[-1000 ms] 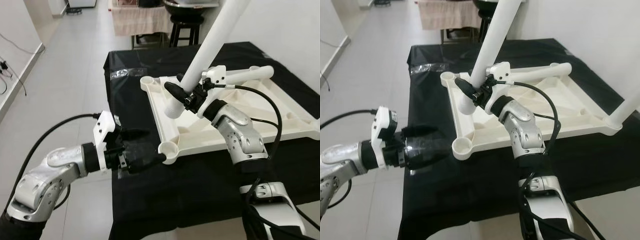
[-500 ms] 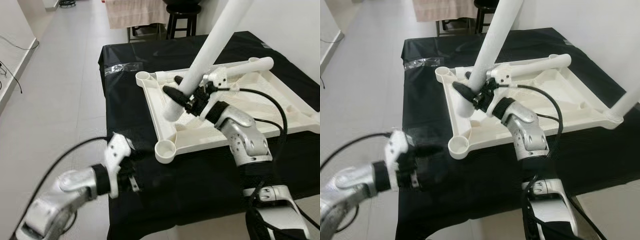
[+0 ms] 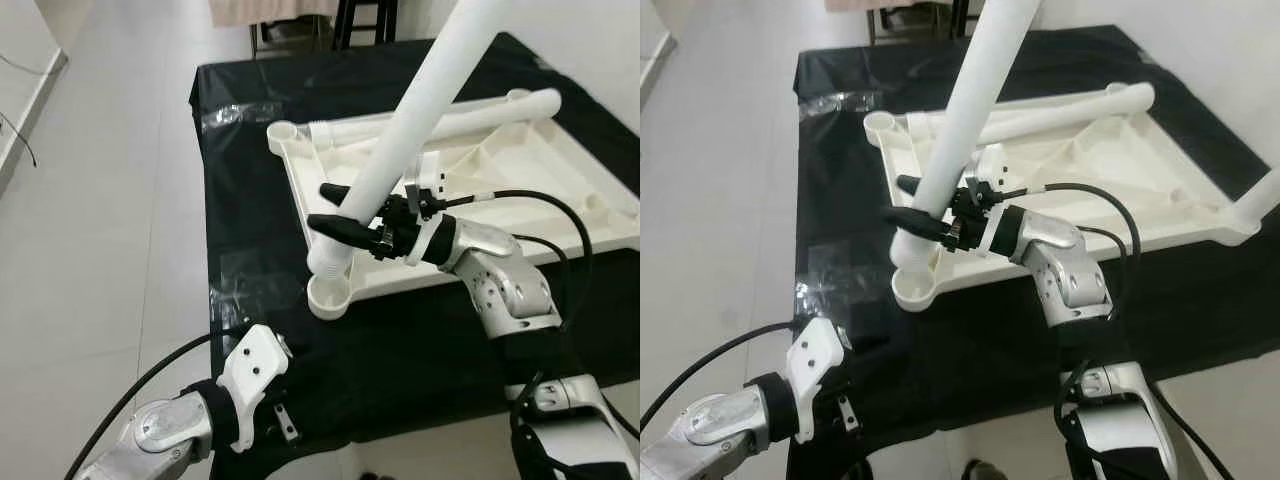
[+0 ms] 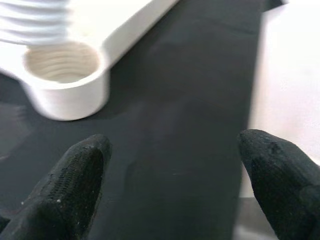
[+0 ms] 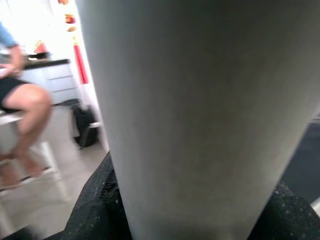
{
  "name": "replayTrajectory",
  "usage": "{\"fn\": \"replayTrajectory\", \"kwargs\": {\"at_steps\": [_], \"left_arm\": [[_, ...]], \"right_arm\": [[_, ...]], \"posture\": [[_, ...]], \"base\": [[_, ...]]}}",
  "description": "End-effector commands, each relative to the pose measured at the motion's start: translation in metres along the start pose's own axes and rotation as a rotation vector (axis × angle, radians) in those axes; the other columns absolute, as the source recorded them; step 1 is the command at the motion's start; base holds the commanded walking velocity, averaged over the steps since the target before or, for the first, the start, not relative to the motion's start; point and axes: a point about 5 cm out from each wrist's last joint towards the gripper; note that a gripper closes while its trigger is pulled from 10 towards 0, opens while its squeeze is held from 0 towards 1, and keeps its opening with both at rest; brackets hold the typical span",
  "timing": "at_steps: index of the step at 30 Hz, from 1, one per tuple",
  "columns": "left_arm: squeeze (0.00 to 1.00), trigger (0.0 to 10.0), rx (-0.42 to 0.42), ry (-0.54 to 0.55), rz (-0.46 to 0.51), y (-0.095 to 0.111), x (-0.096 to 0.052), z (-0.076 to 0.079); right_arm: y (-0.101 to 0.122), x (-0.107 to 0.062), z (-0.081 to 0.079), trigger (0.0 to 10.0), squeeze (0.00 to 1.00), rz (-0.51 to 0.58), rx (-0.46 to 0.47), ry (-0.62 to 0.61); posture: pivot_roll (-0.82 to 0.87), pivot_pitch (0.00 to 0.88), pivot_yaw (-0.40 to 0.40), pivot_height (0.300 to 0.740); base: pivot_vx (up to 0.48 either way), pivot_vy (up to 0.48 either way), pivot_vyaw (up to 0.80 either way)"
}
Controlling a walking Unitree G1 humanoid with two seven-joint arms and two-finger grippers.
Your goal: Building children table
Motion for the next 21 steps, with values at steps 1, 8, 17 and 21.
{"fn": "replayTrajectory", "kwargs": {"at_steps": [1, 8, 17, 21], "left_arm": [[0.00, 10.0, 0.021, 0.047, -0.011, 0.000, -0.002, 0.001], [0.00, 10.0, 0.064, 0.054, -0.027, 0.001, -0.005, 0.008], [0.00, 10.0, 0.083, 0.068, -0.024, 0.003, -0.007, 0.016], [0.00, 10.0, 0.084, 0.067, -0.026, 0.003, -0.007, 0.016]], "right_arm": [[-0.002, 0.005, -0.010, 10.0, 0.00, -0.014, 0.013, 0.084], [-0.017, 0.026, -0.021, 10.0, 0.00, -0.100, 0.008, 0.199], [-0.012, 0.020, 0.002, 10.0, 0.00, -0.158, -0.001, 0.159], [-0.008, 0.017, 0.004, 10.0, 0.00, -0.160, -0.004, 0.164]], "posture": [[0.07, 0.286, -0.024, 0.740], [0.08, 0.308, -0.027, 0.740], [0.06, 0.325, -0.045, 0.740], [0.07, 0.327, -0.045, 0.740]], "base": [[0.000, 0.000, 0.00], [0.000, 0.000, 0.00], [0.000, 0.000, 0.00], [0.000, 0.000, 0.00]]}}
Point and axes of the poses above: a point about 5 cm out from each wrist's last joint towards the gripper, its own x axis pointing out of the wrist towards the gripper, its own y axis along the axis of the wrist's last joint, z = x × y, and after that the axes turned 11 degrees about x, right-handed
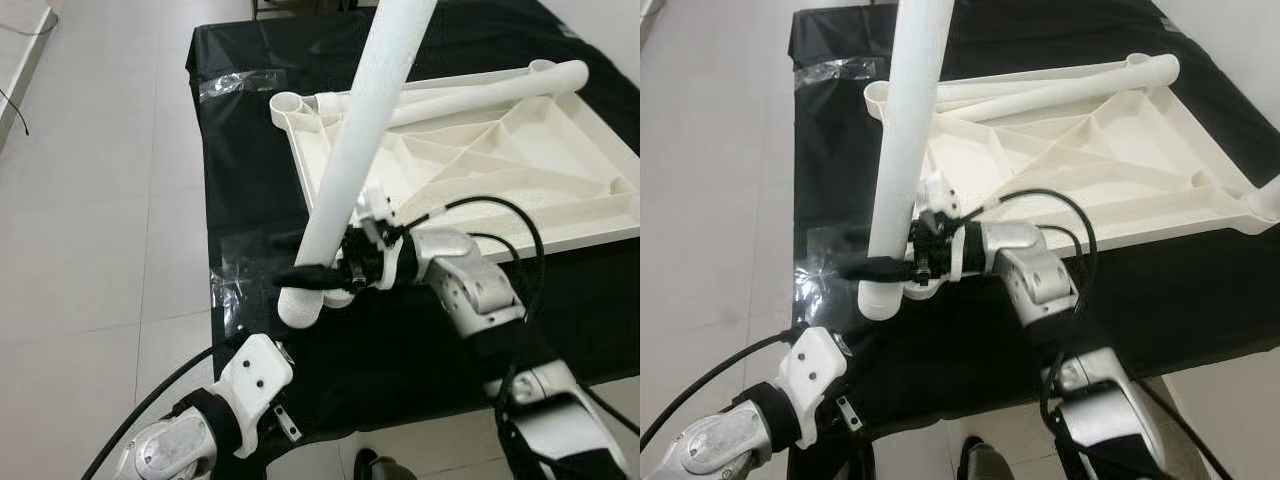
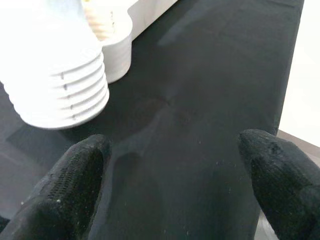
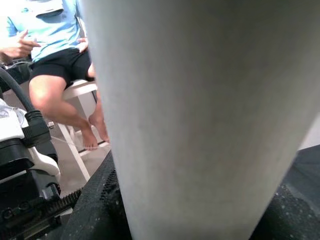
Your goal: Building children table
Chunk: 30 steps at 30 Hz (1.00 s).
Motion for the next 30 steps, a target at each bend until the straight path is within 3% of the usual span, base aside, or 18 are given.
{"fn": "replayTrajectory", "kwargs": {"at_steps": [1, 8, 20, 30], "left_arm": [[0.00, 10.0, 0.002, -0.012, -0.001, 0.000, -0.002, 0.004], [0.00, 10.0, 0.002, -0.015, -0.011, -0.001, -0.004, 0.004], [0.00, 10.0, 0.013, -0.010, -0.001, 0.000, -0.004, 0.004], [0.00, 10.0, 0.001, -0.010, 0.005, 0.000, -0.002, 0.004]], "right_arm": [[0.002, -0.011, 0.003, 10.0, 0.00, -0.003, -0.014, -0.035], [0.003, -0.013, 0.004, 10.0, 0.00, -0.123, -0.083, 0.037], [0.010, -0.015, 0.015, 10.0, 0.00, -0.233, -0.169, 0.031], [0.016, -0.018, 0.014, 10.0, 0.00, -0.259, -0.186, 0.090]], "posture": [[0.07, 0.327, -0.045, 0.740], [0.07, 0.330, -0.039, 0.740], [0.09, 0.327, -0.039, 0.740], [0.09, 0.319, -0.045, 0.740]], "base": [[0.000, 0.000, 0.00], [0.000, 0.000, 0.00], [0.000, 0.000, 0.00], [0.000, 0.000, 0.00]]}}
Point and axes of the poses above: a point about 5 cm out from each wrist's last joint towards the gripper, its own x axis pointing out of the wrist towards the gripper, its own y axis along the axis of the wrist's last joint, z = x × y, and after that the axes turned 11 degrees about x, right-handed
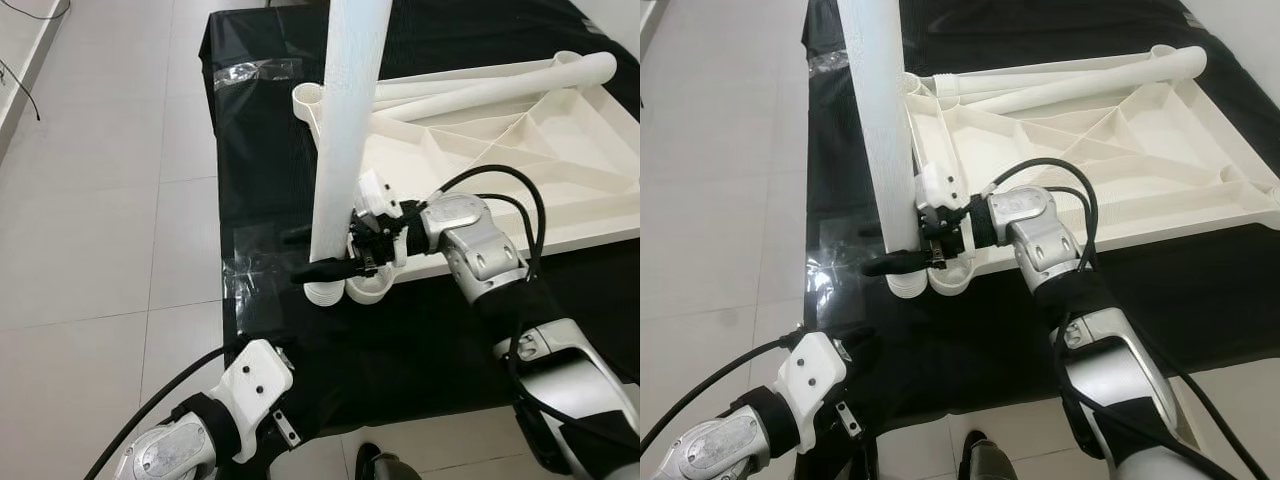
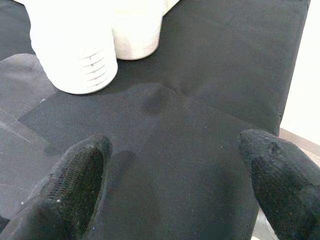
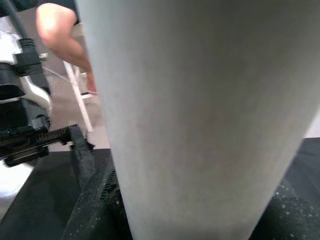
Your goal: Building children table
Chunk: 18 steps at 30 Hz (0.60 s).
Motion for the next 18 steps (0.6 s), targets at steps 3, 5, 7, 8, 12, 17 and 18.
{"fn": "replayTrajectory", "kwargs": {"at_steps": [3, 5, 7, 8, 12, 17, 18], "left_arm": [[0.00, 10.0, -0.017, -0.017, 0.004, -0.002, 0.000, 0.004], [0.00, 10.0, -0.017, -0.017, 0.004, -0.002, 0.000, 0.004], [0.00, 10.0, -0.018, -0.018, 0.004, -0.002, 0.000, 0.005], [0.00, 10.0, -0.018, -0.018, 0.004, -0.002, 0.000, 0.005], [0.00, 10.0, -0.022, -0.023, 0.006, -0.002, 0.002, 0.006], [0.00, 10.0, -0.021, -0.026, 0.007, -0.003, 0.002, 0.007], [0.00, 10.0, -0.020, -0.026, 0.007, -0.003, 0.002, 0.007]], "right_arm": [[0.011, -0.013, 0.002, 10.0, 0.00, 0.032, 0.004, 0.026], [0.011, -0.013, 0.002, 10.0, 0.00, 0.032, 0.004, 0.026], [0.017, -0.016, 0.003, 10.0, 0.00, 0.078, 0.005, 0.027], [0.021, -0.018, 0.004, 10.0, 0.00, 0.106, 0.005, 0.028], [0.046, -0.041, 0.005, 10.0, 0.00, 0.269, 0.000, 0.018], [0.036, -0.055, 0.004, 10.0, 0.00, 0.206, 0.007, -0.013], [0.031, -0.058, 0.002, 10.0, 0.00, 0.176, 0.019, -0.011]], "posture": [[0.09, 0.315, -0.047, 0.740], [0.09, 0.315, -0.047, 0.740], [0.09, 0.315, -0.047, 0.740], [0.09, 0.315, -0.047, 0.740], [0.08, 0.305, -0.049, 0.740], [0.08, 0.303, -0.048, 0.740], [0.08, 0.300, -0.049, 0.740]], "base": [[0.000, 0.000, 0.00], [0.000, 0.000, 0.00], [0.000, 0.000, 0.00], [0.000, 0.000, 0.00], [0.000, 0.000, 0.00], [0.000, 0.000, 0.00], [0.000, 0.000, 0.00]]}}
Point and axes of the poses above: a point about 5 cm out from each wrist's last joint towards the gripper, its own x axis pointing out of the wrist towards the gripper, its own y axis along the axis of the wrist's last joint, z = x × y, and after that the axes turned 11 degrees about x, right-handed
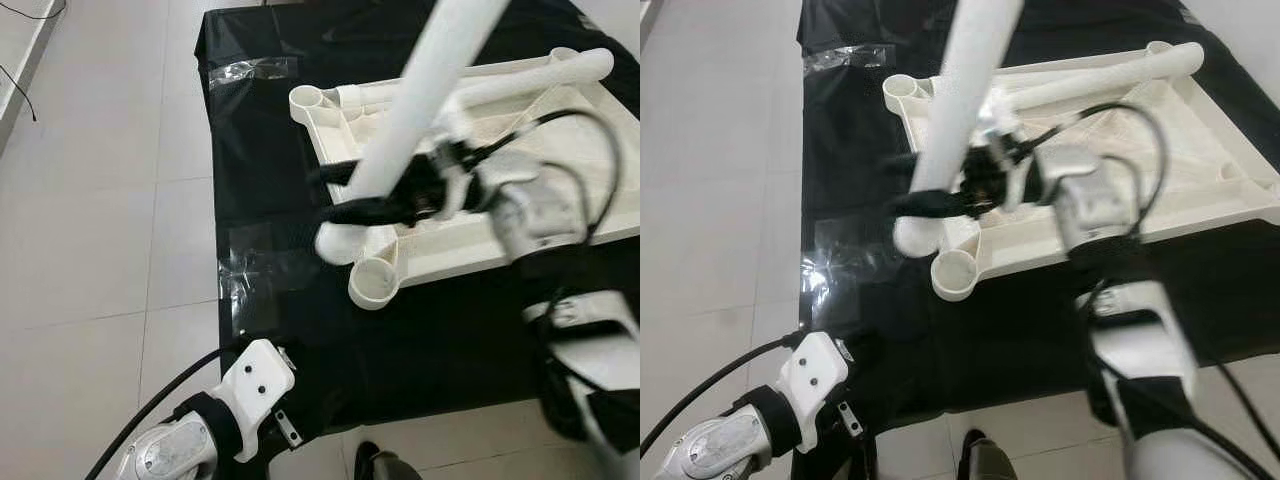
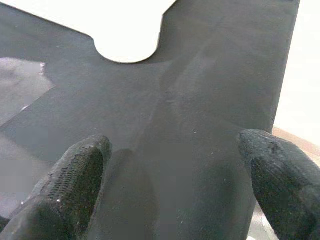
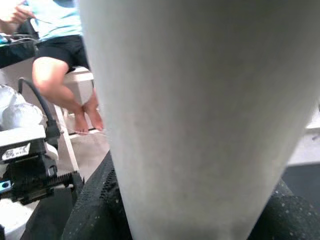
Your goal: Building children table
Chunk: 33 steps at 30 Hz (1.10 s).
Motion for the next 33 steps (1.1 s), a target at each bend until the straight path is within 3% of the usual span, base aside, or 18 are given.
{"fn": "replayTrajectory", "kwargs": {"at_steps": [1, 6, 13, 18, 33], "left_arm": [[0.00, 10.0, -0.017, -0.016, -0.004, -0.003, 0.000, 0.006], [0.00, 10.0, -0.017, -0.017, -0.005, -0.004, -0.001, 0.005], [0.00, 10.0, -0.014, -0.025, -0.007, -0.005, -0.002, 0.004], [0.00, 10.0, -0.013, -0.024, -0.007, -0.005, -0.002, 0.003], [0.00, 10.0, -0.010, -0.016, -0.009, -0.004, -0.003, 0.002]], "right_arm": [[-0.014, -0.005, -0.006, 10.0, 0.00, -0.057, 0.033, 0.022], [-0.020, -0.007, -0.008, 10.0, 0.00, -0.077, 0.050, 0.022], [-0.046, 0.007, -0.016, 10.0, 0.00, -0.151, 0.074, 0.067], [-0.051, 0.011, -0.017, 10.0, 0.00, -0.173, 0.069, 0.073], [-0.062, 0.024, -0.012, 10.0, 0.00, -0.448, -0.018, 0.143]], "posture": [[0.08, 0.296, -0.045, 0.740], [0.08, 0.294, -0.041, 0.740], [0.09, 0.296, -0.032, 0.740], [0.09, 0.298, -0.032, 0.740], [0.10, 0.313, -0.041, 0.740]], "base": [[0.000, 0.000, 0.00], [0.000, 0.000, 0.00], [0.000, 0.000, 0.00], [0.000, 0.000, 0.00], [0.000, 0.000, 0.00]]}}
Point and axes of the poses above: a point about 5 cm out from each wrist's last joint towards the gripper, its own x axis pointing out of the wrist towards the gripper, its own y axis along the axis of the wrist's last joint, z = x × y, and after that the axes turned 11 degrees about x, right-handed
